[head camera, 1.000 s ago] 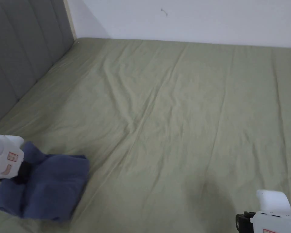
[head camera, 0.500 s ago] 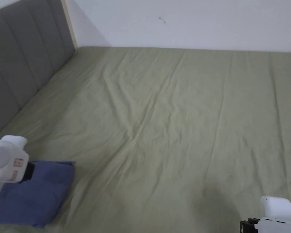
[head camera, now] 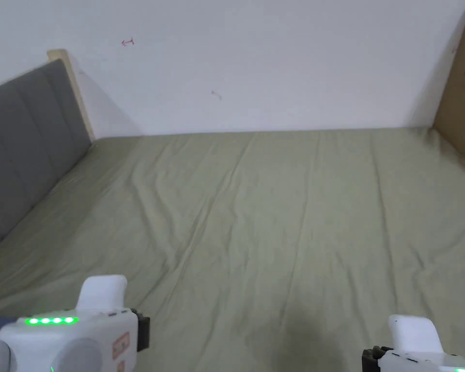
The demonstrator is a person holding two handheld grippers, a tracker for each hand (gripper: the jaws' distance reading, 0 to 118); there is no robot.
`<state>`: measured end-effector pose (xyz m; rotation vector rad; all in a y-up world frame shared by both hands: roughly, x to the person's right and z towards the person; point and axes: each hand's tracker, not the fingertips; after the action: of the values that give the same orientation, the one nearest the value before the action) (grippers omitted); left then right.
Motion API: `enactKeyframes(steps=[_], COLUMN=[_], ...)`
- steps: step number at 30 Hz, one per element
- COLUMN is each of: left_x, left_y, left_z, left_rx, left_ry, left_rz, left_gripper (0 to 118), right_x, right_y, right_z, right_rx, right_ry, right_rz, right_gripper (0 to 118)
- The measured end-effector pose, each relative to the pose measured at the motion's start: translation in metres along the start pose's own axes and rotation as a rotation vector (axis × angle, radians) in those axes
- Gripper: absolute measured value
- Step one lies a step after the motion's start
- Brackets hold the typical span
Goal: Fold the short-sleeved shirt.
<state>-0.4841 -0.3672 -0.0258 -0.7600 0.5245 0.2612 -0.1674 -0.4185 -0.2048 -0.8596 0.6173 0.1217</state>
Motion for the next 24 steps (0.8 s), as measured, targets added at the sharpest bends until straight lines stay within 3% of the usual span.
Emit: enactKeyframes(steps=[3, 8, 12, 16, 20, 24], left_x=[0.040, 0.079, 0.099, 0.114, 0.127, 0.134], left_y=[-0.004, -0.005, 0.000, 0.005, 0.008, 0.010], left_z=[0.024, 0.065, 0.093, 0.115, 0.122, 0.125], left_rx=[0.118, 0.331, 0.458, 0.547, 0.597, 0.616], left_ry=[-0.017, 0.000, 0.023, 0.035, 0.043, 0.034], left_rz=[-0.039, -0.032, -0.035, -0.040, -0.081, -0.082], left_gripper=[0, 0, 0, 0, 0, 0], right_x=[-0.001, -0.014, -0.019, -0.025, -0.023, -0.023], right_y=[0.009, 0.024, 0.032, 0.039, 0.047, 0.050], right_z=[0.030, 0.078, 0.111, 0.131, 0.140, 0.142], right_rx=[0.137, 0.374, 0.505, 0.584, 0.611, 0.633], right_ry=[0.002, -0.111, -0.111, -0.144, -0.110, -0.151], right_rz=[0.010, 0.103, 0.098, 0.126, 0.091, 0.103], right_gripper=[0, 0, 0, 0, 0, 0])
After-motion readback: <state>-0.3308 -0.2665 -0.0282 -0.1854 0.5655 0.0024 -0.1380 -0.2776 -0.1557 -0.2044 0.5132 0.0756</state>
